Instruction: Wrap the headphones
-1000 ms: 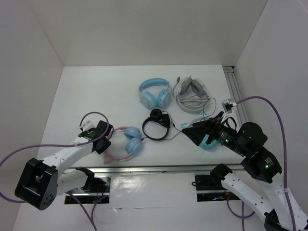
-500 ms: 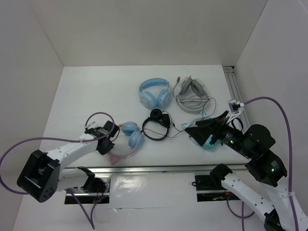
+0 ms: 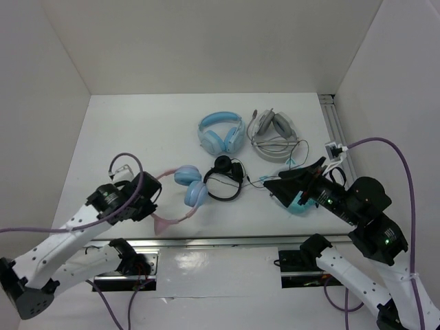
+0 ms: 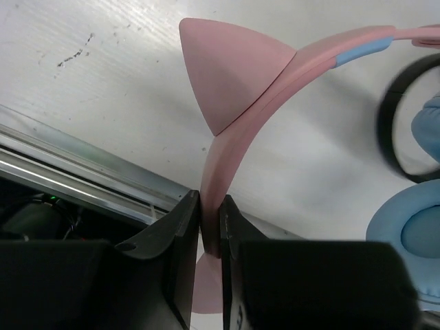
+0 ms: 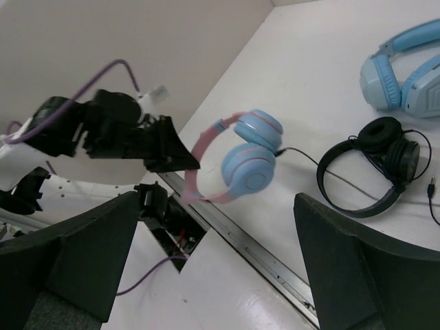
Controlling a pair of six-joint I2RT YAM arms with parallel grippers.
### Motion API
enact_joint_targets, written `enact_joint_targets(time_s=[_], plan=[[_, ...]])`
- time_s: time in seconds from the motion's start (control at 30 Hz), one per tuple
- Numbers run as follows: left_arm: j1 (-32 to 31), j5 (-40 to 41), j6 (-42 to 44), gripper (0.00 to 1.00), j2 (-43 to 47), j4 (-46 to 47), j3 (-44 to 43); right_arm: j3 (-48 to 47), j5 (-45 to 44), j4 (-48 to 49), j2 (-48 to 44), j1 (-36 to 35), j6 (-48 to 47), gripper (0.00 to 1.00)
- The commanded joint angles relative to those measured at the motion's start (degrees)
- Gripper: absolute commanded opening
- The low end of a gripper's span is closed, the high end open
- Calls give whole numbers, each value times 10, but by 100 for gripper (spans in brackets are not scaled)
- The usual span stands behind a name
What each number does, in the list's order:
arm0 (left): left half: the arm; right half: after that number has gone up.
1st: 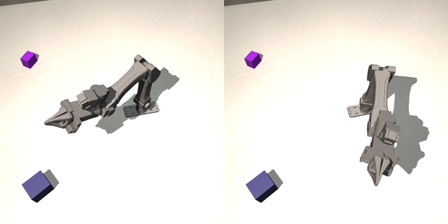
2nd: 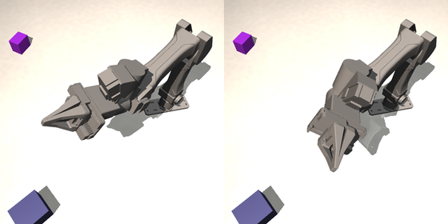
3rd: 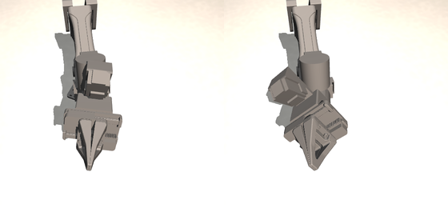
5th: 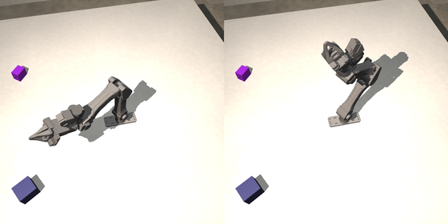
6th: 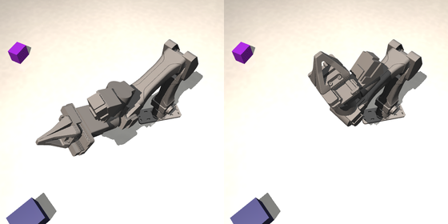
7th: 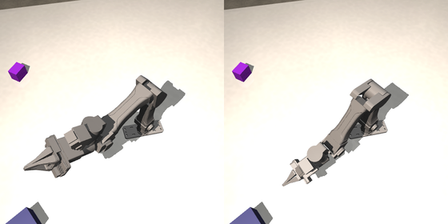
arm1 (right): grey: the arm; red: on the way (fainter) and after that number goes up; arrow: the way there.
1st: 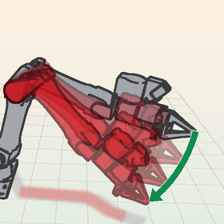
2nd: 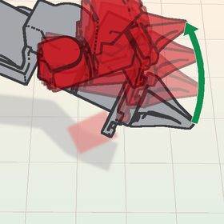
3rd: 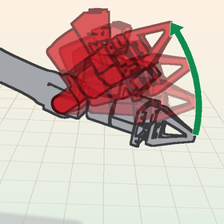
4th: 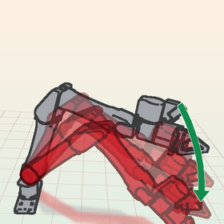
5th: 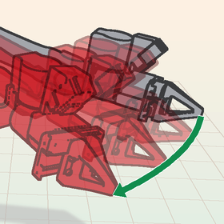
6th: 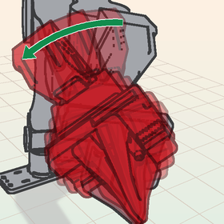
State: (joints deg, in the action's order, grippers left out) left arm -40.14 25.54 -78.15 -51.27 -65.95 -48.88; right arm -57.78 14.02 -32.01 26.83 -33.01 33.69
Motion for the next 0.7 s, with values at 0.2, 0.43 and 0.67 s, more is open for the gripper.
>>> enact_joint_targets(time_s=[0.2, 0.43, 0.67], plan=[[-5, 18, 181, 0, 114, -37, -194, 56, 69, 143, 36, 5, -91, 100], [-5, 119, 233, 0, 32, -112, -378, 149, 148, 293, 25, 5, -112, 100], [-5, 165, 293, 0, -31, -121, -516, 203, 221, 399, 38, 5, -186, 100]])
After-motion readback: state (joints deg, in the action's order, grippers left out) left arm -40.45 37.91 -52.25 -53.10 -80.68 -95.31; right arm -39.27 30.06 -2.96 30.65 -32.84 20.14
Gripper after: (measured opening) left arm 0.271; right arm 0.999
